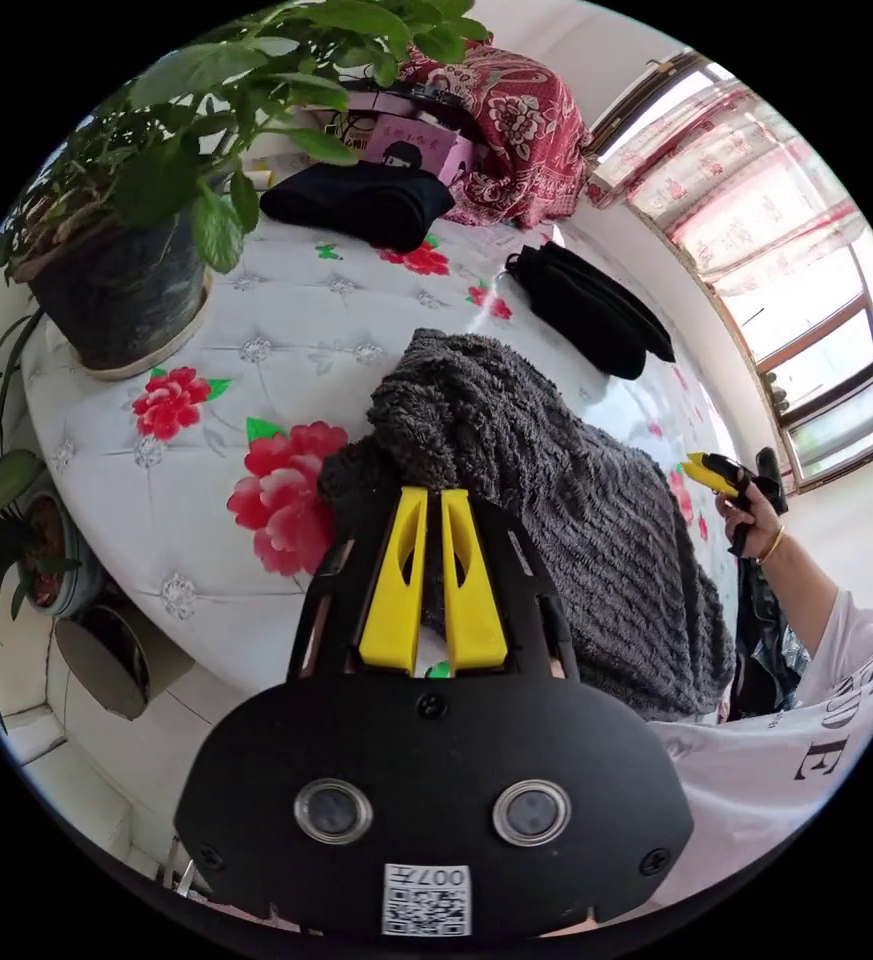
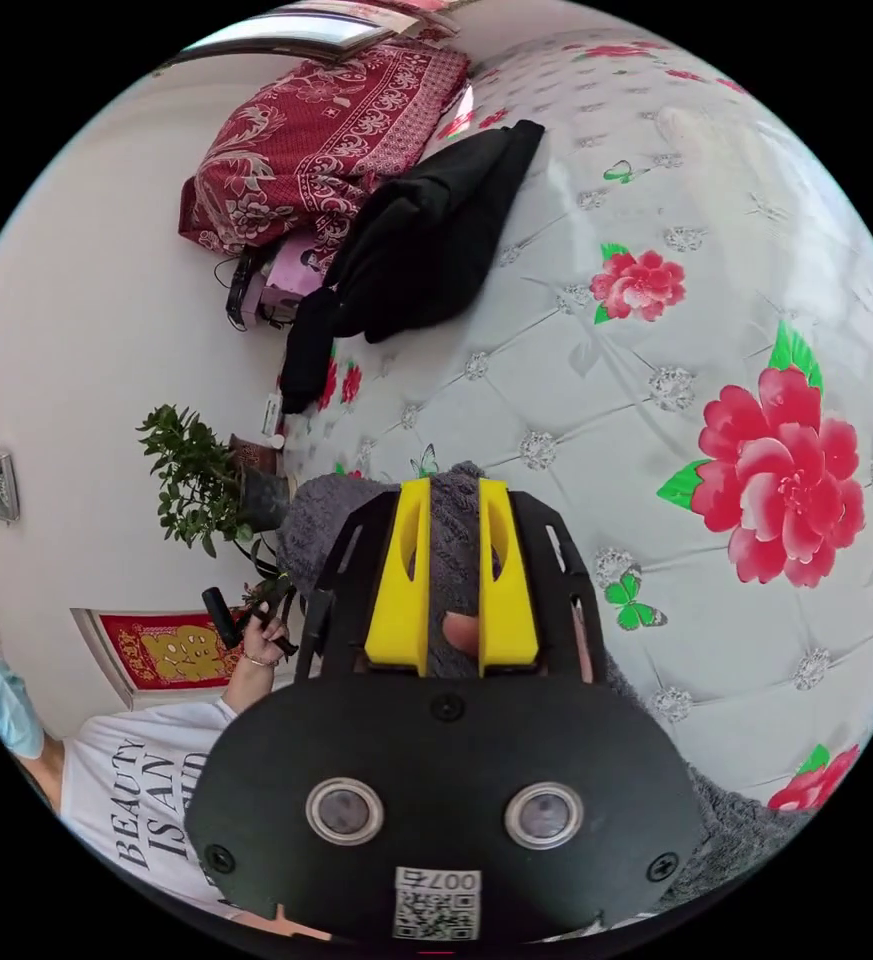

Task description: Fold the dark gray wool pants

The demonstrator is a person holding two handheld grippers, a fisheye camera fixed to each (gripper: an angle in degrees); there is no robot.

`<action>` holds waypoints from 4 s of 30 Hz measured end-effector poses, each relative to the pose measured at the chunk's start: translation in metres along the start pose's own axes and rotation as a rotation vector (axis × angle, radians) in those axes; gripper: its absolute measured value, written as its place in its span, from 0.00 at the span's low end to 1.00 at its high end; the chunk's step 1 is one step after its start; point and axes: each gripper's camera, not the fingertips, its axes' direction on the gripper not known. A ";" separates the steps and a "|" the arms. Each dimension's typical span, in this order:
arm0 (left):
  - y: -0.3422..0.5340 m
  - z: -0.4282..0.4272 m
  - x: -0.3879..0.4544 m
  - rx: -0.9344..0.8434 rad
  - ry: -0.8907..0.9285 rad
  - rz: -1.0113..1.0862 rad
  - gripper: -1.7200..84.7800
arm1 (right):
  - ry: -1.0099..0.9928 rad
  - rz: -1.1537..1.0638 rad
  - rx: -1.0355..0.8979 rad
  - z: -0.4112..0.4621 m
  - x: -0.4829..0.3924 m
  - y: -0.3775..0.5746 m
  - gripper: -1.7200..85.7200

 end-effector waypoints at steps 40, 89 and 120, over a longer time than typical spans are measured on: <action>0.044 0.044 0.101 -0.151 -0.332 0.060 0.03 | 0.403 0.829 0.810 -0.152 0.083 0.438 0.03; 0.087 0.005 -0.165 0.077 0.212 -0.531 0.18 | 0.275 -0.618 -0.278 0.129 -0.184 0.275 0.09; 0.140 0.079 0.251 -0.476 0.733 0.895 0.15 | 0.034 0.335 0.536 -0.130 0.067 0.462 0.13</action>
